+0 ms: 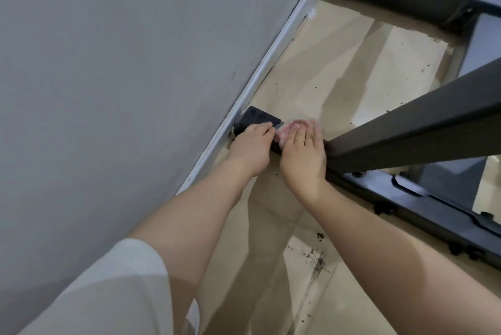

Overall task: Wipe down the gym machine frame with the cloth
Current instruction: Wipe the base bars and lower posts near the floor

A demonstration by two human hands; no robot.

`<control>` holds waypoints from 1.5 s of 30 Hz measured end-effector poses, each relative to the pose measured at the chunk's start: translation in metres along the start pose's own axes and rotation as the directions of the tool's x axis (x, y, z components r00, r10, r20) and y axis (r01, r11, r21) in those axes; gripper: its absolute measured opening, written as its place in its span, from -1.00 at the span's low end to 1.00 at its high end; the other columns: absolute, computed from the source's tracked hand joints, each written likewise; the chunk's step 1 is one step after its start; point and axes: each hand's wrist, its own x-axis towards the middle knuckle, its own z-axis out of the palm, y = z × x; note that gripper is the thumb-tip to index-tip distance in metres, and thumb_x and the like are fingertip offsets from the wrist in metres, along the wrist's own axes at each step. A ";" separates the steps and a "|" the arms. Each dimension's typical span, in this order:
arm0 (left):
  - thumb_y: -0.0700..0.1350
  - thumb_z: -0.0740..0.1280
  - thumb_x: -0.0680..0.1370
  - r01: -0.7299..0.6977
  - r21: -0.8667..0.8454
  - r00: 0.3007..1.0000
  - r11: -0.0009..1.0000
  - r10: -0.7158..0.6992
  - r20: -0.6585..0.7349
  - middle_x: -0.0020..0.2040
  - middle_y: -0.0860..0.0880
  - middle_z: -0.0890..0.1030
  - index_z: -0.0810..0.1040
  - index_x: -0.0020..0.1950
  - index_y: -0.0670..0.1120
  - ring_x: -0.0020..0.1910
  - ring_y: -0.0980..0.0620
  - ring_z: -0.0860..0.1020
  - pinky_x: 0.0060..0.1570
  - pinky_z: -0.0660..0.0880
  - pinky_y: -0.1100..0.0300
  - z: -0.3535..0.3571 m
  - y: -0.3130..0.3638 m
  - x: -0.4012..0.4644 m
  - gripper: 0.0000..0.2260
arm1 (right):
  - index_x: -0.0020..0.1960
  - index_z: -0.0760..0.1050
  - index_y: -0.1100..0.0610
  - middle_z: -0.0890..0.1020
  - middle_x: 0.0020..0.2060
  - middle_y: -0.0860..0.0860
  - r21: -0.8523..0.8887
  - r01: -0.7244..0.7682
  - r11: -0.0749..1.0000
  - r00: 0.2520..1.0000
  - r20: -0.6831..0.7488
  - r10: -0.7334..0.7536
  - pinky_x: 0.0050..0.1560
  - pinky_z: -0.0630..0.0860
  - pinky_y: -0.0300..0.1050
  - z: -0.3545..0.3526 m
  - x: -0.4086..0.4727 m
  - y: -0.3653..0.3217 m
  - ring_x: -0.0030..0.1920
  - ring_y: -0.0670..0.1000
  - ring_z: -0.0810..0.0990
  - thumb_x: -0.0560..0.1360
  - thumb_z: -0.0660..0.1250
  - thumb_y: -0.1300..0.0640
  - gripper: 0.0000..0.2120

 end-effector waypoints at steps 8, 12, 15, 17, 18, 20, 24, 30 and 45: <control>-0.24 0.14 0.56 -0.098 0.154 0.985 0.983 0.118 -0.126 0.48 0.03 0.28 0.37 0.42 0.07 0.26 -0.08 0.39 0.00 0.38 0.11 -0.005 -0.021 0.017 -0.55 | 0.44 0.14 0.26 0.38 0.35 0.18 0.246 -0.068 0.967 0.993 -0.080 0.090 0.40 0.06 -0.02 0.011 0.024 -0.001 0.37 0.14 0.28 0.56 -0.09 0.23 -0.55; -0.20 0.14 0.56 -0.150 0.160 0.981 0.976 0.167 -0.098 0.48 -0.01 0.28 0.36 0.42 0.04 0.30 -0.09 0.33 -0.01 0.39 0.07 -0.005 -0.027 0.020 -0.57 | 0.49 0.08 0.27 0.23 0.46 0.18 0.275 -0.105 0.956 0.988 -0.080 0.131 0.45 -0.05 -0.01 0.015 0.023 -0.008 0.47 0.13 0.16 0.59 -0.03 0.21 -0.53; -0.21 0.15 0.55 -0.173 0.166 0.977 0.971 0.190 -0.092 0.47 -0.03 0.29 0.35 0.43 0.00 0.34 -0.09 0.30 0.00 0.39 0.07 -0.002 -0.031 0.021 -0.56 | 0.29 0.35 0.19 0.48 0.27 0.16 0.331 -0.183 0.926 0.981 -0.005 0.195 0.34 0.16 -0.03 0.006 0.042 -0.003 0.31 0.13 0.39 0.57 0.06 0.19 -0.68; -0.22 0.14 0.56 -0.180 0.157 0.975 0.971 0.198 -0.105 0.47 -0.05 0.30 0.36 0.43 -0.02 0.33 -0.09 0.32 0.02 0.37 0.07 -0.003 -0.031 0.021 -0.57 | 0.19 0.41 0.15 0.57 0.15 0.13 0.399 -0.277 0.874 0.959 0.059 0.277 0.22 0.26 -0.04 0.000 0.053 -0.005 0.20 0.15 0.49 0.56 0.12 0.16 -0.76; -0.22 0.14 0.56 -0.182 0.138 0.974 0.974 0.198 -0.110 0.46 -0.06 0.31 0.37 0.43 -0.03 0.32 -0.09 0.32 0.04 0.36 0.06 -0.002 -0.030 0.021 -0.57 | 0.18 0.41 0.14 0.58 0.13 0.12 0.421 -0.307 0.854 0.949 0.062 0.310 0.18 0.28 -0.04 -0.002 0.054 -0.006 0.17 0.15 0.50 0.55 0.14 0.15 -0.77; -0.22 0.15 0.56 -0.180 0.089 0.974 0.980 0.190 -0.123 0.44 -0.07 0.34 0.41 0.40 -0.03 0.31 -0.10 0.34 0.06 0.37 0.05 -0.002 -0.027 0.021 -0.59 | 0.19 0.39 0.15 0.58 0.11 0.12 0.407 -0.290 0.866 0.946 -0.017 0.324 0.20 0.25 -0.04 0.001 0.046 -0.009 0.16 0.15 0.50 0.56 0.13 0.16 -0.77; -0.20 0.16 0.57 -0.162 0.069 0.970 0.984 0.171 -0.174 0.44 -0.03 0.35 0.43 0.39 -0.01 0.35 -0.07 0.31 0.07 0.38 0.07 0.000 -0.030 0.020 -0.61 | 0.30 0.35 0.17 0.53 0.17 0.14 0.313 -0.187 0.931 0.960 -0.144 0.241 0.36 0.09 0.00 0.016 0.024 -0.010 0.21 0.16 0.42 0.58 0.03 0.18 -0.68; -0.23 0.14 0.57 -0.173 0.058 0.974 0.983 0.180 -0.138 0.50 0.00 0.24 0.32 0.46 0.01 0.41 -0.01 0.22 0.10 0.38 0.13 0.002 -0.032 0.018 -0.55 | 0.22 0.39 0.13 0.54 0.19 0.12 0.402 -0.370 0.838 0.923 0.053 0.382 0.43 0.04 0.00 -0.003 0.056 -0.009 0.27 0.14 0.44 0.55 0.12 0.18 -0.73; -0.24 0.05 0.60 -0.122 0.195 0.992 0.973 0.121 0.018 0.57 -0.04 -0.05 0.00 0.56 -0.03 0.48 -0.04 0.07 0.15 0.37 0.12 -0.005 -0.012 0.003 -0.47 | 0.28 0.49 0.32 0.52 0.26 0.23 -0.018 0.277 0.961 0.923 -0.275 -0.271 0.20 0.52 0.09 0.028 -0.024 0.018 0.26 0.18 0.53 0.36 0.45 0.33 -0.51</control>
